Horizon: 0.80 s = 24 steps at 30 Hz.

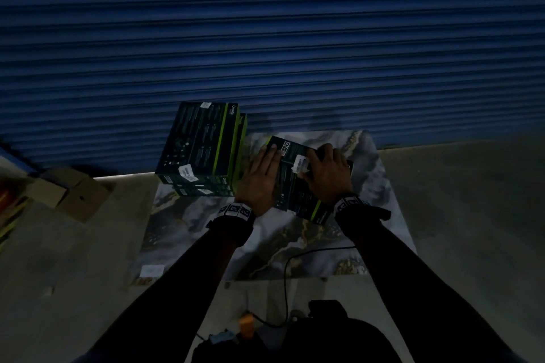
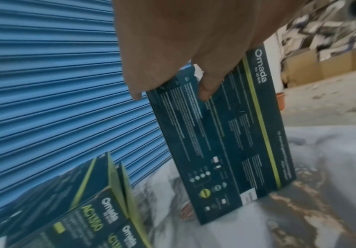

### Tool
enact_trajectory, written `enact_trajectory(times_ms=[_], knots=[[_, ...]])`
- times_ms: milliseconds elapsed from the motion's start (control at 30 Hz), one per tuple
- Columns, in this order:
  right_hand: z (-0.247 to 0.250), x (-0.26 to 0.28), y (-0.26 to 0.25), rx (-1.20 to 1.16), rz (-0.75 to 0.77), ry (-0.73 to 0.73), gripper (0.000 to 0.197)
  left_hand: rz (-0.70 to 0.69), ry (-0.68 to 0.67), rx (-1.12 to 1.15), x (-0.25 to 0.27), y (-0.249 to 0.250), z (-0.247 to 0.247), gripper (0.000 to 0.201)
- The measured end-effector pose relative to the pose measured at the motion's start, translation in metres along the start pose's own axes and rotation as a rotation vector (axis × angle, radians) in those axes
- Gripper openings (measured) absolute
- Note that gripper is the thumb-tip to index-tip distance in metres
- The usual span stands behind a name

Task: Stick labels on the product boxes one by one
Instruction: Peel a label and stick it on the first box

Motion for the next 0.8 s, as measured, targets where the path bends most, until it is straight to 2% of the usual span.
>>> enact_trajectory(times_ms=[167, 233, 333, 400, 533, 633, 733, 800], knots=[[-0.008, 0.010, 0.019, -0.054, -0.168, -0.026, 0.059, 0.024, 0.088, 0.115, 0.002, 0.008, -0.007, 0.081], [-0.011, 0.016, 0.030, -0.133, -0.272, -0.025, 0.059, 0.001, 0.034, 0.165, 0.008, 0.009, -0.015, 0.086], [-0.004, 0.022, 0.042, -0.344, -0.418, 0.075, 0.058, -0.029, -0.163, 0.234, 0.014, 0.020, -0.028, 0.092], [-0.001, 0.020, 0.052, -0.470, -0.528, 0.109, 0.056, -0.034, -0.244, 0.247, 0.012, 0.032, -0.034, 0.094], [-0.022, 0.011, 0.075, -0.562, -0.680, 0.131, 0.059, 0.080, -0.272, 0.314, -0.002, 0.044, -0.047, 0.086], [-0.053, 0.009, 0.099, -0.608, -0.808, 0.025, 0.051, 0.175, -0.291, 0.332, -0.018, 0.047, -0.057, 0.082], [-0.071, 0.012, 0.120, -0.806, -0.919, 0.012, 0.050, 0.270, -0.317, 0.396, -0.040, 0.052, -0.070, 0.080], [-0.088, 0.015, 0.134, -0.833, -0.991, -0.039, 0.051, 0.326, -0.339, 0.469, -0.057, 0.058, -0.082, 0.076]])
Point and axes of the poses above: each hand's wrist, its own x-axis away from the middle knuckle, its own z-axis out of the back of the hand, y = z × x, the point moved 3 cm from there along -x, towards the middle knuckle, and after that the axes turned 12 degrees about x, right-handed, at the moved point
